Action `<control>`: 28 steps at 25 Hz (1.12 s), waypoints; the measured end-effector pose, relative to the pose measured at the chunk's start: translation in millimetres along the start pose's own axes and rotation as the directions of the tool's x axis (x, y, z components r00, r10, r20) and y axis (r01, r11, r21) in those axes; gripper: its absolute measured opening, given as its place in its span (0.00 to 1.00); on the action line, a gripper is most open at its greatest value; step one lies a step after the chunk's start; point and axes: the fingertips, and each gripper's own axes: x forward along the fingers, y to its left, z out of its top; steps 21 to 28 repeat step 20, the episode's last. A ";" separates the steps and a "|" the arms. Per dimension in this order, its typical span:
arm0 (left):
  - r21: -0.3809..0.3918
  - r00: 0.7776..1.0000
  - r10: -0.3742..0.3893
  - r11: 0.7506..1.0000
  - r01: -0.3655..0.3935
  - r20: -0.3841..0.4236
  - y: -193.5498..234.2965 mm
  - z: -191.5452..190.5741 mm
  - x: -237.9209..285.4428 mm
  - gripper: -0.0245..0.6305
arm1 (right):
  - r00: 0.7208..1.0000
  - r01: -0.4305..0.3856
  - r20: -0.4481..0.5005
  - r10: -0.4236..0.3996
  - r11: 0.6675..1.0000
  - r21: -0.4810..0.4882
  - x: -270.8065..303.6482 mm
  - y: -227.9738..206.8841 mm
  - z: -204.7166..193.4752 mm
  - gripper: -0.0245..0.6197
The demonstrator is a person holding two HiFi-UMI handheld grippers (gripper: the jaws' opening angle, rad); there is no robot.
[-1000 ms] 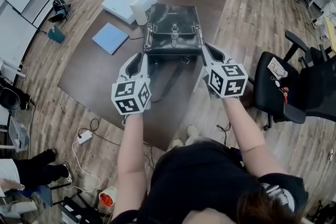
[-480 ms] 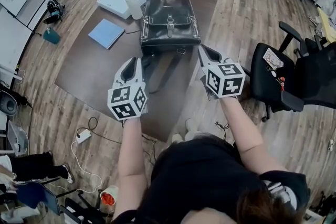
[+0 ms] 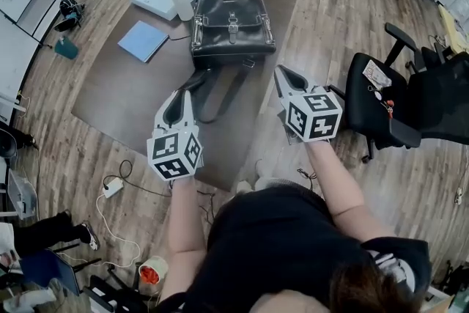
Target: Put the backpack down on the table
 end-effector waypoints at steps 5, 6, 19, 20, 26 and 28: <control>-0.039 1.000 0.028 0.999 -0.028 -0.007 7.9 -8.4 -9.8 0.12 | 1.000 -0.010 -0.011 0.010 1.000 0.002 -1.5 4.6 -5.2 0.06; -0.043 1.000 0.029 0.999 -0.030 -0.008 8.4 -8.9 -10.5 0.12 | 1.000 -0.011 -0.013 0.011 1.000 0.004 -1.2 5.2 -6.1 0.06; -0.064 1.000 0.026 0.998 -0.027 -0.013 7.8 -13.3 -19.3 0.12 | 0.999 -0.034 -0.017 0.034 0.999 0.004 -0.8 11.1 -9.4 0.06; -0.066 1.000 0.025 0.998 -0.026 -0.012 7.8 -13.4 -20.0 0.12 | 0.999 -0.035 -0.018 0.035 0.999 0.005 -1.2 11.7 -10.2 0.06; -0.066 1.000 0.025 0.998 -0.026 -0.012 7.8 -13.4 -20.0 0.12 | 0.999 -0.035 -0.018 0.035 0.999 0.005 -1.2 11.7 -10.2 0.06; -0.066 1.000 0.025 0.998 -0.026 -0.012 7.8 -13.4 -20.0 0.12 | 0.999 -0.035 -0.018 0.035 0.999 0.005 -1.2 11.7 -10.2 0.06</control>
